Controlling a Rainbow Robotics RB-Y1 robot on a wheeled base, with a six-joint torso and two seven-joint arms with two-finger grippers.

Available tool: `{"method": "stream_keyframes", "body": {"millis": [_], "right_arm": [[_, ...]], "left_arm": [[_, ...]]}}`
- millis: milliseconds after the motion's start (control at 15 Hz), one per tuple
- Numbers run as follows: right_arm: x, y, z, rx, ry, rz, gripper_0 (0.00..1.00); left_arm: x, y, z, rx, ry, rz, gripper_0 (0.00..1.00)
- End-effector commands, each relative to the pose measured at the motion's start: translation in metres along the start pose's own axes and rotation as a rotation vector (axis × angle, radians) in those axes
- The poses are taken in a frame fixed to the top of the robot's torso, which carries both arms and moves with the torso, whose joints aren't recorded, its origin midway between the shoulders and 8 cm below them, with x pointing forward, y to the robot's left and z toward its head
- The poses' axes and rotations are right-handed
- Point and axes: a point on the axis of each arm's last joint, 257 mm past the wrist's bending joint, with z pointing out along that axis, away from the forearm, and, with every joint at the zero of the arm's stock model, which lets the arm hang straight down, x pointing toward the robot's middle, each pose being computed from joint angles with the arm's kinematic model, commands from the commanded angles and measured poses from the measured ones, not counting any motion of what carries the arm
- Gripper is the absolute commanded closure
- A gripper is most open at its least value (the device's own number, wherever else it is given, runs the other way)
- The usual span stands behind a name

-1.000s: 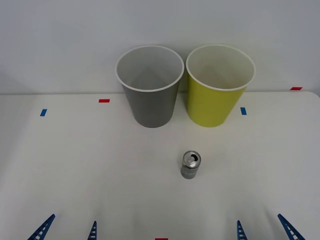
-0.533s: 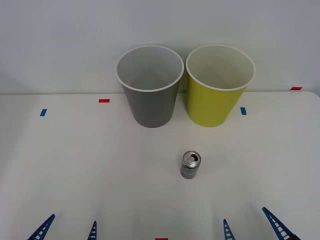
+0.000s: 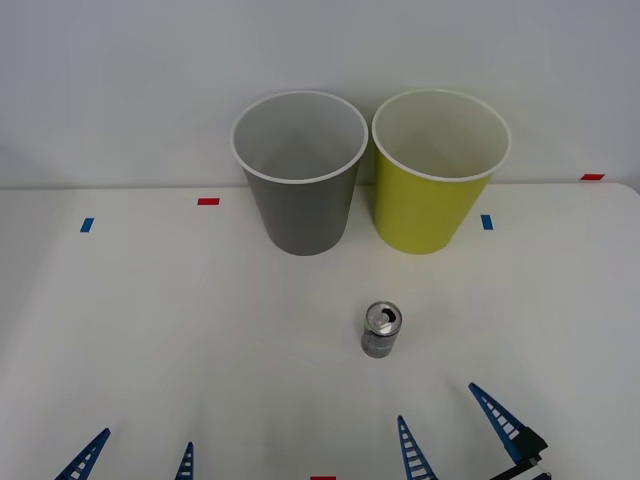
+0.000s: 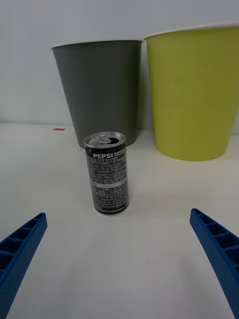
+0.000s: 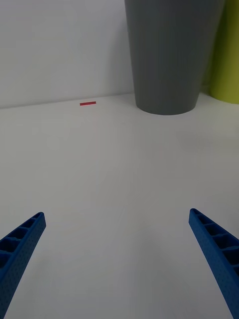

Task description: Put cans in the gray bin and PET bottles in the light green bin.

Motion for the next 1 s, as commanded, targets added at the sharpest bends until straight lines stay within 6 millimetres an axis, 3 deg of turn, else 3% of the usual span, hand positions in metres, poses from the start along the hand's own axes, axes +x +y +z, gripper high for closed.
{"method": "stream_keyframes", "body": {"millis": [67, 467, 1000], "right_arm": [[-0.002, 0.002, 0.025, 0.01, -0.007, -0.003, 0.0], [0.004, -0.009, 0.058, 0.051, -0.039, -0.01, 0.0], [0.011, 0.001, 0.098, 0.055, -0.041, -0.022, 0.0]], "left_arm": [[0.0, 0.0, 0.0, 0.0, 0.0, 0.0, 0.0], [0.0, 0.0, 0.0, 0.0, 0.0, 0.0, 0.0], [0.0, 0.0, 0.0, 0.0, 0.0, 0.0, 0.0]]}}
